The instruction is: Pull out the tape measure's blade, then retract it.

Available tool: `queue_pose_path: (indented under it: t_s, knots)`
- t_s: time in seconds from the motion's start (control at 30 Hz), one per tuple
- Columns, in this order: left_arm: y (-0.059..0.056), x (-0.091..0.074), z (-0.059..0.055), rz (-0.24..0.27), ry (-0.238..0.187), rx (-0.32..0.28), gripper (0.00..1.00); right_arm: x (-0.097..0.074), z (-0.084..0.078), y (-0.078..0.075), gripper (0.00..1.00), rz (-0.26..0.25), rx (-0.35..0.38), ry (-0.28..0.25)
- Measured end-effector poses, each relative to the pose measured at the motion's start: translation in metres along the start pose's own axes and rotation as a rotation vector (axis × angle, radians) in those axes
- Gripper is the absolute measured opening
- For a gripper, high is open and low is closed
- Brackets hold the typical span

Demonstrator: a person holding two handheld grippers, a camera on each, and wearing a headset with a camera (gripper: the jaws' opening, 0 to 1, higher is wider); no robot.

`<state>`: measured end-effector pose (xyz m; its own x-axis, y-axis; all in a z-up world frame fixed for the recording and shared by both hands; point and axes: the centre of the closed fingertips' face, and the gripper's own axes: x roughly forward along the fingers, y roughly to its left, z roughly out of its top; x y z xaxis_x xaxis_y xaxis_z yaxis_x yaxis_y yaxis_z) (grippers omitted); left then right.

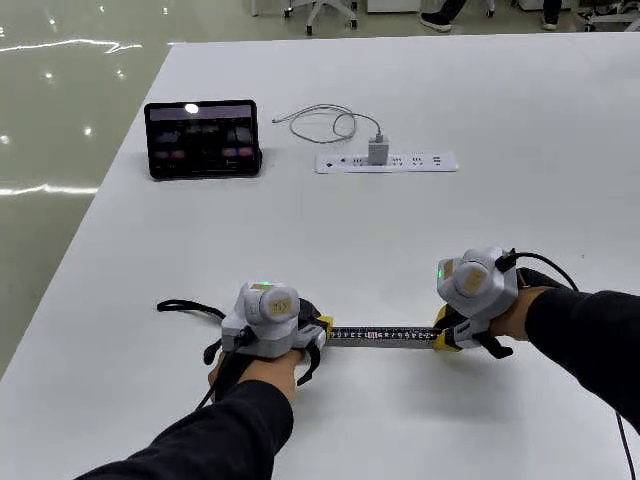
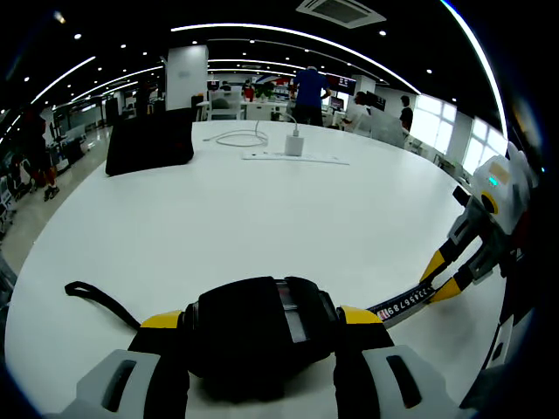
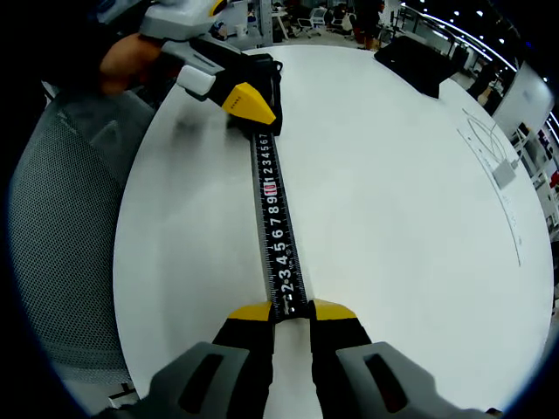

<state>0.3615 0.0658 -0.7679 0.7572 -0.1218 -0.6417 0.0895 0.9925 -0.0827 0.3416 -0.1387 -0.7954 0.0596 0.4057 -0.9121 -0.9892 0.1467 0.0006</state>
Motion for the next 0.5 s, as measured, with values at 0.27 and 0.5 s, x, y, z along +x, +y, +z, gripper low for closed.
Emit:
queue_pose_path:
  t_s: [0.27, 0.5]
  knots:
    - [0.000, 0.000, 0.000, -0.002, 0.002, -0.001, 0.64, 0.003, 0.005, 0.000, 0.10, 0.003, -0.009, -0.010]
    - [0.000, 0.000, 0.000, -0.002, 0.001, -0.002, 0.64, 0.007, 0.012, 0.001, 0.10, 0.006, -0.013, -0.010]
